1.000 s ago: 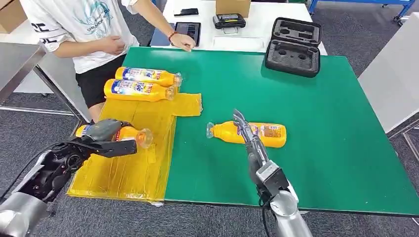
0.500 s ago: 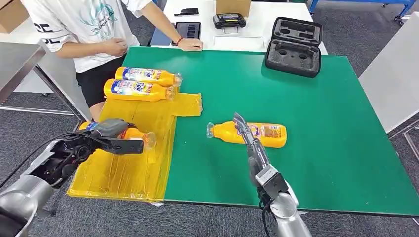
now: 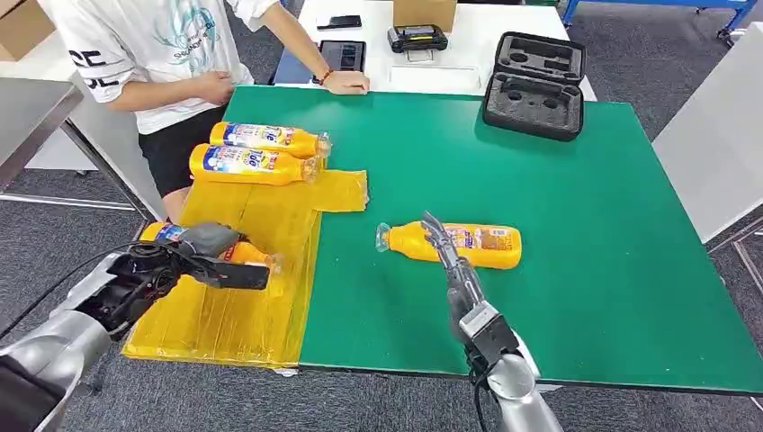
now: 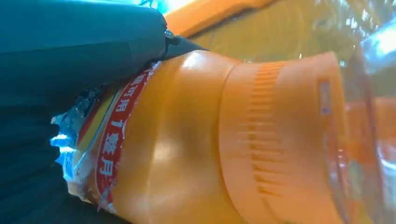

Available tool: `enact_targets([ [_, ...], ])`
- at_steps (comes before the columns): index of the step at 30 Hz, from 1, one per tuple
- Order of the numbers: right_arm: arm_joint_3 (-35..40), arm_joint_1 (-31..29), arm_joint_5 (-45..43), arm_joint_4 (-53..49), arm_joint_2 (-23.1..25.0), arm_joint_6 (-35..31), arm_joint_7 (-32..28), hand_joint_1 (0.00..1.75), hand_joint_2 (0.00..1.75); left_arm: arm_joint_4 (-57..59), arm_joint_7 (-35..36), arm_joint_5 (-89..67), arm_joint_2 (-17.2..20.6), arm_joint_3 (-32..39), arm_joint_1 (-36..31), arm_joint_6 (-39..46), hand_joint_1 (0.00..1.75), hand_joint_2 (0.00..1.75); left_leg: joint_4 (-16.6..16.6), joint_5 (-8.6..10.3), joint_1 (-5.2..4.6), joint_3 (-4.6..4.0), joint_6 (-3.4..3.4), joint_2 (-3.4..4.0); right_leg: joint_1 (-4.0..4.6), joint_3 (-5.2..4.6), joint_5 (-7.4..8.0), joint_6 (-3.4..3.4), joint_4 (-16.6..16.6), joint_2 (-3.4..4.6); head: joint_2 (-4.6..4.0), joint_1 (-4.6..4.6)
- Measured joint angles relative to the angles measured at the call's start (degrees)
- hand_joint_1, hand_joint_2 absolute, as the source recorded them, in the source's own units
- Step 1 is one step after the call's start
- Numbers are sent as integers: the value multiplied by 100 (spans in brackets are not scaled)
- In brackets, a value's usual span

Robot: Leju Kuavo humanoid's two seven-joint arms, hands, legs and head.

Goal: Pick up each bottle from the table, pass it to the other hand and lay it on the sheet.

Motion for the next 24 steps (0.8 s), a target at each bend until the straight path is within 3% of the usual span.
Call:
enact_targets([
  [1, 2, -1, -2, 18, 7, 0, 0, 0, 0, 46, -15, -4, -9, -41, -28, -7, 171, 175, 0, 0, 0, 0, 0, 0, 0, 0, 0, 0, 0, 0, 0, 2],
  [3, 11, -3, 0, 42, 11, 0, 0, 0, 0, 118, -31, -11, -22, -98, -69, -9, 106, 175, 0, 0, 0, 0, 0, -1, 0, 1, 0, 0, 0, 0, 0, 0],
  [4, 13, -3, 0, 50, 11, 0, 0, 0, 0, 149, -37, -11, -26, -120, -81, -9, 106, 175, 0, 0, 0, 0, 0, -1, 0, 1, 0, 0, 0, 0, 0, 0],
  [6, 13, -5, 0, 63, 13, 0, 0, 0, 0, 188, -59, -9, -28, -162, -104, -53, 56, 175, 0, 0, 0, 0, 0, -1, 0, 2, 0, 0, 0, 0, 0, 2],
  [7, 13, -14, 0, 74, 20, 0, 0, 0, 0, 203, -105, 13, -28, -179, -117, -118, 44, 175, 0, 0, 0, 0, 0, -1, 0, 2, 0, 0, 0, 0, 0, 0],
  [8, 15, -30, 0, 92, 30, 4, 2, 0, 0, 227, -144, 53, -31, -201, -138, -188, 16, 175, -1, 0, 0, 0, 0, -1, 0, 2, 0, 0, 0, 0, 0, 0],
  [10, 17, -80, 0, 120, 46, 11, 7, 0, 0, 264, -195, 66, -33, -221, -178, -289, 16, 175, -1, 0, 0, 1, 0, -1, 0, 2, 0, 0, 0, 0, 0, 0],
  [12, 20, -146, 0, 157, 57, 24, 20, 0, 0, 297, -199, 66, -41, -245, -204, -332, 0, 175, -1, 1, 0, 3, -1, -1, 0, 4, 0, -1, 0, 0, 0, 2],
  [24, 28, -228, 0, 337, 92, 17, 22, 0, 0, 489, -201, 144, -72, -304, -265, -278, 0, 175, -1, 1, 0, 4, -1, -2, 0, 6, 0, 0, 1, 0, 0, 0],
])
